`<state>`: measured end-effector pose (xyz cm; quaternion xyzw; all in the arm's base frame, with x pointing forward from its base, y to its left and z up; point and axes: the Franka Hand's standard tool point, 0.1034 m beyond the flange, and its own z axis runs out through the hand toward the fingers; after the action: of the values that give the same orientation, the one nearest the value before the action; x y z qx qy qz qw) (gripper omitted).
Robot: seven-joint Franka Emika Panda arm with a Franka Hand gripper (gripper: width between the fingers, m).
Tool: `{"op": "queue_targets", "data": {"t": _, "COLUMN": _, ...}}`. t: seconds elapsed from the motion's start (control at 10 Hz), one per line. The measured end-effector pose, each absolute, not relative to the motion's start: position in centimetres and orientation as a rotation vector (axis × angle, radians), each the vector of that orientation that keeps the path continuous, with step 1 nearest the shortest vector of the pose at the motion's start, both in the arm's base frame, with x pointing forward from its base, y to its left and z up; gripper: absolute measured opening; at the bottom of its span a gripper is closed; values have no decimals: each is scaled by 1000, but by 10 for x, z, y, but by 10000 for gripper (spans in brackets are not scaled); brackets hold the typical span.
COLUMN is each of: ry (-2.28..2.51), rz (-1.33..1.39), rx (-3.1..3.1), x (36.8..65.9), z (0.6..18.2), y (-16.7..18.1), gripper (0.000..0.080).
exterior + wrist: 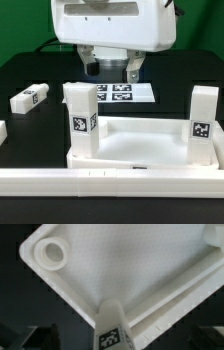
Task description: Assemble desk
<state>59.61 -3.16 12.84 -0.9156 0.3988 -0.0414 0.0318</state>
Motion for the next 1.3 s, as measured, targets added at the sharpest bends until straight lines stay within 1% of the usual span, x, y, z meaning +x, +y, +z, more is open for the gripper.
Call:
{"op": "queue_targets", "data": {"t": 0.1, "ry": 1230, "rz": -128, "rx": -2818, "x": 596, "z": 128, "y": -31, "gripper": 649}}
{"op": "queue_targets", "data": {"t": 0.2, "ry": 1364, "rz": -131, "rx": -2747, "x": 591, "z": 128, "y": -23, "gripper": 649}}
{"op": "queue_targets", "data": {"t": 0.3, "ry": 1433, "rz": -109, "rx": -2711, "x": 581, "z": 126, "y": -13, "gripper": 649}}
{"op": "queue_targets", "data": {"t": 0.4, "ry": 1452, "rz": -102, "rx": -2702, "x": 578, "z": 124, "y": -8, "gripper": 649}}
{"op": "queue_targets", "data": {"t": 0.7, "ry": 1464, "rz": -111, "rx": -2689, "x": 579, "z": 122, "y": -7, "gripper": 649}}
{"op": "queue_targets", "data": {"t": 1.0, "ry": 1655, "rz": -91, "rx": -2554, "x": 579, "z": 120, "y": -4, "gripper": 649}}
{"op": "queue_targets", "data": {"t": 1.3, "ry": 2012, "rz": -62, "rx": -2252, "x": 565, "z": 104, "y": -2, "gripper": 649}}
